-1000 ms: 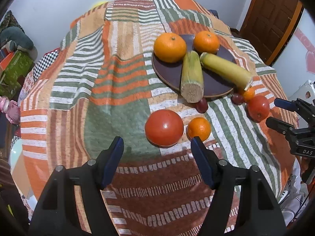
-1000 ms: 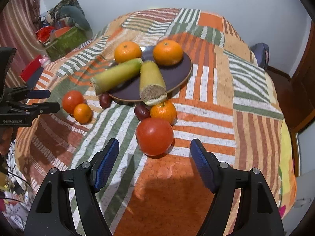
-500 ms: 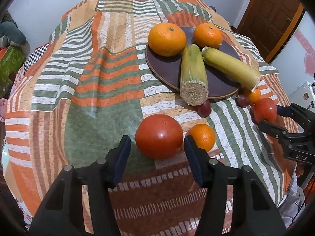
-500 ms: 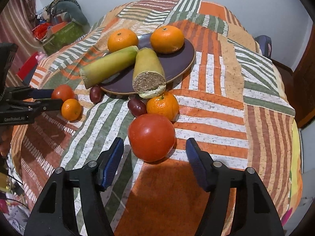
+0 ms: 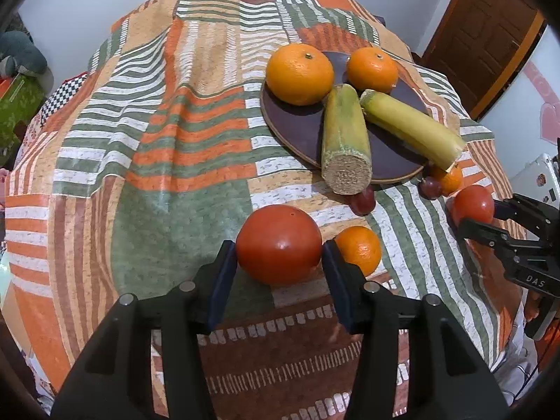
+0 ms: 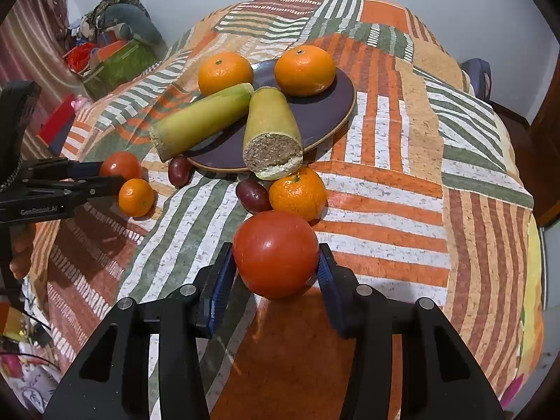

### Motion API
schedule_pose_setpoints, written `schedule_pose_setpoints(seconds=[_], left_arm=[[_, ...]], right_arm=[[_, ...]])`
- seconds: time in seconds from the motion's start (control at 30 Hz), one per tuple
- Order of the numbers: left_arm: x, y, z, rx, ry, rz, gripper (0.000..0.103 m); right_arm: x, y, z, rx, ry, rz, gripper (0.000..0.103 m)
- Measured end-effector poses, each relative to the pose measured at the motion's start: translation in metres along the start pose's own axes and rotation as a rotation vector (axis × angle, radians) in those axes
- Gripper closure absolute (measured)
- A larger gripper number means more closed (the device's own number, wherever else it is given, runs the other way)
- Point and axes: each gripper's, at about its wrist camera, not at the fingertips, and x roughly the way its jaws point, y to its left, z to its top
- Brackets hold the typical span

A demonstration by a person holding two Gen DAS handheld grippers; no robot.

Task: Organize fruits

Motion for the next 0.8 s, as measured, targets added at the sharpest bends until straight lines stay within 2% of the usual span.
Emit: schedule_pose_setpoints(seconds=[0.4,0.8], left_arm=[[-0.026,0.004,0.008,-0.023,-0.063,0.012,0.053],[-0.04,-0.011,0.043,-0.007,-0.131,-0.005,0.055]], right_arm=[[-0.024,-0.014,0.003,0.026,-0.048,-0.012,0.06],[-0.043,-0.024,0.034,0.004,-0.141,-0.057,0.06]])
